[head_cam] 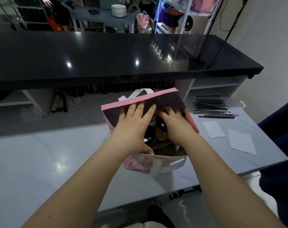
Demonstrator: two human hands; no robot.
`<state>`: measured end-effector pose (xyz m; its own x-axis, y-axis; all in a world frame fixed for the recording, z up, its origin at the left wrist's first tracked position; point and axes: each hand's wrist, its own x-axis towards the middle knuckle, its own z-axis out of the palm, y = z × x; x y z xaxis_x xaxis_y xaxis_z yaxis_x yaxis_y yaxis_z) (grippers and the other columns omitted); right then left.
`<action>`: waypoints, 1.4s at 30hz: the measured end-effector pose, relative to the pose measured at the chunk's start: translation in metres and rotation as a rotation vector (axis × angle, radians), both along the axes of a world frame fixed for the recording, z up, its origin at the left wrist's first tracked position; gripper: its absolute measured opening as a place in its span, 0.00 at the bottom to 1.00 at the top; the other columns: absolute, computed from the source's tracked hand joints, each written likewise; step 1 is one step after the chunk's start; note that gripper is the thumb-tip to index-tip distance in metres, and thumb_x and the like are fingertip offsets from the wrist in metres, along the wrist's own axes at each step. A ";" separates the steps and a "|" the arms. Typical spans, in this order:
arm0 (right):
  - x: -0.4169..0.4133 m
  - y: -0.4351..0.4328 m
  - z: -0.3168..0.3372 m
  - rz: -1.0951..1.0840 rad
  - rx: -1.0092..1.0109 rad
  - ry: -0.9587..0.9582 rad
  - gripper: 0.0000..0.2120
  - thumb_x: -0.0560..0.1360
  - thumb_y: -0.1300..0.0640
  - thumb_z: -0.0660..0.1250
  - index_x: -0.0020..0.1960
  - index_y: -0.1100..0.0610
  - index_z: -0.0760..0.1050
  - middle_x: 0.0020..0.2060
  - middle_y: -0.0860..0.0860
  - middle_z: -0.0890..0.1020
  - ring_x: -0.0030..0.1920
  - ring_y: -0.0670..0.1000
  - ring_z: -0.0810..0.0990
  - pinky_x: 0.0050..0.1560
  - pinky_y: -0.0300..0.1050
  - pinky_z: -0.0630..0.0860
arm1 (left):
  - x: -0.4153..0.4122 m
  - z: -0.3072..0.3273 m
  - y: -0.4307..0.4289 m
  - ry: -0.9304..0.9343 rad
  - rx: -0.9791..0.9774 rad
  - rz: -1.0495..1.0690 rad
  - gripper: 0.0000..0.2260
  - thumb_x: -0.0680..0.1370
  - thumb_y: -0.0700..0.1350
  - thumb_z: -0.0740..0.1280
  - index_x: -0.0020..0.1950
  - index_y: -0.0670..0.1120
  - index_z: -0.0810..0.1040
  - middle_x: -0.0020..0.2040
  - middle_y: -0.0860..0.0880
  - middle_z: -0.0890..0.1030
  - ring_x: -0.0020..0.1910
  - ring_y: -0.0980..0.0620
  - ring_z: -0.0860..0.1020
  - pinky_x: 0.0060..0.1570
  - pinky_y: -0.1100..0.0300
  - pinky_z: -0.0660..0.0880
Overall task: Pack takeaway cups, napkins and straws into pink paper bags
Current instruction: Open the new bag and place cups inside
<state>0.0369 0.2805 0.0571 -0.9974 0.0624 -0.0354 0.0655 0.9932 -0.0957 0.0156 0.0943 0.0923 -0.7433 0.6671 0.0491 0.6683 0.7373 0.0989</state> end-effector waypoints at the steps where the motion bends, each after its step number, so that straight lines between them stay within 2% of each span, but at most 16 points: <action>1: 0.000 0.001 -0.002 -0.003 -0.009 0.006 0.35 0.69 0.57 0.72 0.72 0.49 0.61 0.72 0.53 0.63 0.67 0.63 0.64 0.64 0.56 0.69 | 0.000 0.000 0.001 -0.002 -0.001 0.003 0.62 0.59 0.67 0.77 0.78 0.55 0.37 0.78 0.49 0.48 0.77 0.43 0.45 0.75 0.39 0.47; 7: -0.001 0.003 -0.009 0.043 -0.009 -0.030 0.36 0.70 0.55 0.71 0.72 0.45 0.57 0.71 0.52 0.62 0.69 0.63 0.61 0.64 0.58 0.69 | 0.000 0.000 0.005 0.015 -0.016 0.008 0.62 0.59 0.67 0.76 0.78 0.56 0.36 0.79 0.48 0.47 0.77 0.43 0.45 0.75 0.38 0.47; 10: 0.002 0.007 -0.012 0.071 -0.033 -0.056 0.36 0.71 0.51 0.71 0.73 0.42 0.55 0.73 0.50 0.59 0.72 0.62 0.58 0.68 0.58 0.67 | -0.001 -0.002 0.005 0.016 -0.017 0.009 0.62 0.60 0.67 0.76 0.78 0.55 0.35 0.79 0.46 0.39 0.78 0.43 0.39 0.74 0.38 0.42; 13: 0.005 0.010 -0.019 0.108 0.005 -0.113 0.38 0.75 0.44 0.67 0.76 0.40 0.49 0.78 0.47 0.48 0.77 0.58 0.46 0.75 0.59 0.53 | -0.001 -0.002 0.004 0.010 -0.020 0.019 0.63 0.60 0.67 0.76 0.77 0.55 0.33 0.78 0.45 0.34 0.77 0.43 0.34 0.74 0.37 0.39; 16: 0.006 0.013 -0.022 0.119 0.084 -0.235 0.42 0.76 0.37 0.61 0.77 0.39 0.35 0.77 0.46 0.34 0.77 0.54 0.33 0.75 0.60 0.39 | 0.000 -0.001 0.005 0.009 -0.025 0.026 0.63 0.60 0.67 0.76 0.77 0.56 0.33 0.78 0.45 0.34 0.76 0.43 0.32 0.73 0.37 0.37; 20: 0.008 0.014 -0.026 0.125 0.158 -0.296 0.47 0.73 0.29 0.58 0.74 0.40 0.28 0.74 0.48 0.27 0.74 0.54 0.27 0.73 0.61 0.33 | 0.003 -0.002 0.006 0.015 -0.042 0.026 0.62 0.61 0.67 0.75 0.76 0.56 0.32 0.78 0.45 0.33 0.76 0.43 0.31 0.72 0.37 0.35; 24: 0.008 0.016 -0.032 0.124 0.143 -0.333 0.45 0.71 0.24 0.50 0.72 0.39 0.24 0.72 0.47 0.23 0.71 0.53 0.21 0.72 0.61 0.30 | 0.004 -0.003 0.007 0.018 -0.049 0.039 0.61 0.63 0.67 0.75 0.76 0.56 0.31 0.78 0.45 0.32 0.76 0.43 0.31 0.74 0.36 0.39; 28: 0.007 0.016 -0.038 0.102 0.124 -0.353 0.42 0.70 0.22 0.44 0.69 0.37 0.21 0.70 0.45 0.21 0.69 0.51 0.19 0.68 0.57 0.22 | 0.005 -0.005 0.005 0.029 -0.049 0.051 0.60 0.63 0.67 0.74 0.76 0.56 0.32 0.78 0.44 0.32 0.76 0.43 0.30 0.73 0.36 0.37; 34: 0.005 0.012 -0.039 0.069 0.133 -0.381 0.41 0.70 0.22 0.42 0.70 0.37 0.22 0.69 0.45 0.20 0.69 0.52 0.19 0.61 0.55 0.17 | 0.005 -0.009 0.005 0.035 -0.044 0.055 0.59 0.64 0.69 0.73 0.76 0.57 0.32 0.78 0.44 0.31 0.76 0.43 0.30 0.73 0.35 0.39; 38: 0.008 0.009 -0.035 0.051 0.106 -0.408 0.41 0.71 0.22 0.43 0.71 0.38 0.24 0.69 0.45 0.21 0.70 0.53 0.20 0.70 0.60 0.25 | 0.005 -0.013 0.005 0.045 -0.014 0.063 0.58 0.63 0.73 0.70 0.76 0.57 0.32 0.78 0.44 0.33 0.76 0.43 0.30 0.72 0.36 0.34; 42: 0.009 0.005 -0.023 -0.006 0.011 -0.448 0.42 0.70 0.22 0.47 0.73 0.35 0.28 0.72 0.44 0.24 0.72 0.55 0.23 0.70 0.62 0.27 | -0.001 -0.015 0.003 0.053 -0.021 0.071 0.59 0.61 0.74 0.69 0.76 0.58 0.32 0.78 0.44 0.33 0.75 0.42 0.29 0.70 0.35 0.33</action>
<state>0.0456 0.2855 0.0341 -0.8833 0.0708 -0.4634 0.1040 0.9935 -0.0464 0.0147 0.0972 0.0770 -0.7855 0.6141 0.0762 0.6181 0.7846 0.0491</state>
